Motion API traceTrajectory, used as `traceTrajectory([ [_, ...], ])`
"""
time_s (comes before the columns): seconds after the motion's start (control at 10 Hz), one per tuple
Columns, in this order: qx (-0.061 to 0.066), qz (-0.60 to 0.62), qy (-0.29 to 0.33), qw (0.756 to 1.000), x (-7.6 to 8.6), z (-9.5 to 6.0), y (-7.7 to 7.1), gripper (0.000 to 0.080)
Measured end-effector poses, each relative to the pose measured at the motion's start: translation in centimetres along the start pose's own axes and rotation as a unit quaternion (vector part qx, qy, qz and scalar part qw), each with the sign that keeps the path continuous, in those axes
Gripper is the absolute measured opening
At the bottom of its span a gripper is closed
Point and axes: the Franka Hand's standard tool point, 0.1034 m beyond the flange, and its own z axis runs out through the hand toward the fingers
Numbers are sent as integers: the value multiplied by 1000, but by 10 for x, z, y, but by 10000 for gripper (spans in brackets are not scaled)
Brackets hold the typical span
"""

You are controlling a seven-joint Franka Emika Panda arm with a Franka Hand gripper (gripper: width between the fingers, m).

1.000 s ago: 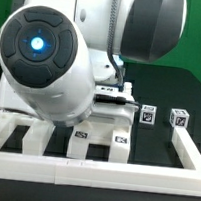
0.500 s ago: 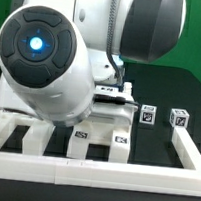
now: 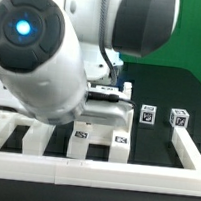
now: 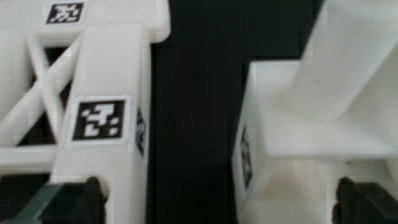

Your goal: Assemble chair

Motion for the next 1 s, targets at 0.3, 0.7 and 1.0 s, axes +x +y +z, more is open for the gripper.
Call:
traceTrajectory([
  [0.3,-6,-27,131,991,5,-67,-4,649],
  [0.7,5,-30,285,958,-38,-83,16,649],
  [1.0,26,3,298,954,-47,-56,36,649],
])
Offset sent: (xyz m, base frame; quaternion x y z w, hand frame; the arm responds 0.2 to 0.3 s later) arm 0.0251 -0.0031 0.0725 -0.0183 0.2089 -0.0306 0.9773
